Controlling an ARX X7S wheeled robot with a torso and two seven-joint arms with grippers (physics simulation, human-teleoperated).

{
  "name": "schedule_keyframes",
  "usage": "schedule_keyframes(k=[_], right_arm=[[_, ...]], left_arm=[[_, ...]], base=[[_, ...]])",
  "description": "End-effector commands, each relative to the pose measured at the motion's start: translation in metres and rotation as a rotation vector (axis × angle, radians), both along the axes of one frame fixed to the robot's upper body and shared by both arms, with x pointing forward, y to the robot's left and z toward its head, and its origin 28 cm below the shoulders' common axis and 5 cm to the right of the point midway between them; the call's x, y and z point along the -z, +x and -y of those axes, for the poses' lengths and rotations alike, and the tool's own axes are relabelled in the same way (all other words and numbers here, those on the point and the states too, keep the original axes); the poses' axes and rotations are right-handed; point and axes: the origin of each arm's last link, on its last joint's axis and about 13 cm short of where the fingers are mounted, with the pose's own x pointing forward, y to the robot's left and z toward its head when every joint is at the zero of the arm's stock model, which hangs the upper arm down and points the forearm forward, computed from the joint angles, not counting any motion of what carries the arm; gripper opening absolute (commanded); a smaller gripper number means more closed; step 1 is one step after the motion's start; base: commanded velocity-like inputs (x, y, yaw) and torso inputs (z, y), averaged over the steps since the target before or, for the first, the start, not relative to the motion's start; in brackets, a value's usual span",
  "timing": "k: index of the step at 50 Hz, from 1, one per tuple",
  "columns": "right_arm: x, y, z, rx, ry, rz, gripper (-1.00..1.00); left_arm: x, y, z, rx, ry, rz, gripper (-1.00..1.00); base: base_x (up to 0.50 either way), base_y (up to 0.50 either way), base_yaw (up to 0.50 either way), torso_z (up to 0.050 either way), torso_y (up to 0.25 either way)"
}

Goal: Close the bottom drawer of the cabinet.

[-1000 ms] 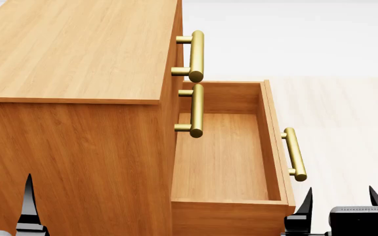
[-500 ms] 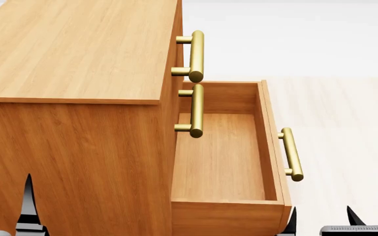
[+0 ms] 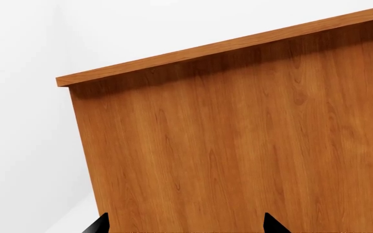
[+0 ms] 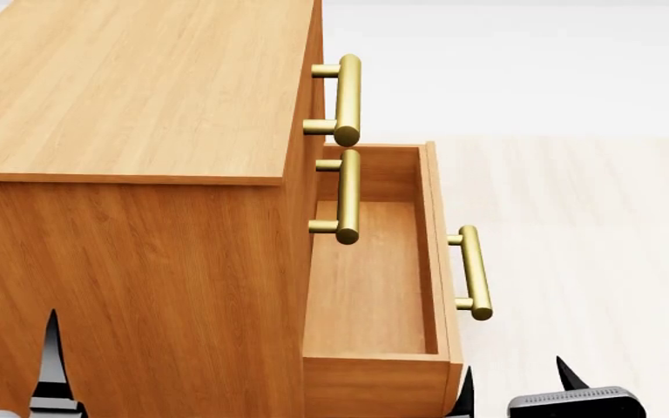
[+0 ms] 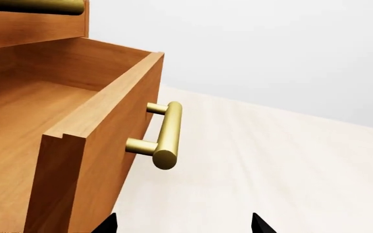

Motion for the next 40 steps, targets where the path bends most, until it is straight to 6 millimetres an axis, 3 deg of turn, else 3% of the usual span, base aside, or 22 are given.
schedule_keyframes(k=[1, 40], right_arm=[[0.003, 0.001, -0.011, -0.048, 0.0, -0.021, 1.0], [-0.015, 0.008, -0.059, -0.243, -0.087, -0.003, 1.0]], left_arm=[[0.001, 0.0, 0.0, 0.001, -0.001, -0.001, 1.0], [0.003, -0.001, 0.001, 0.001, -0.003, -0.005, 1.0]], base=[[0.0, 0.0, 0.0, 0.0, 0.0], [0.0, 0.0, 0.0, 0.0, 0.0]])
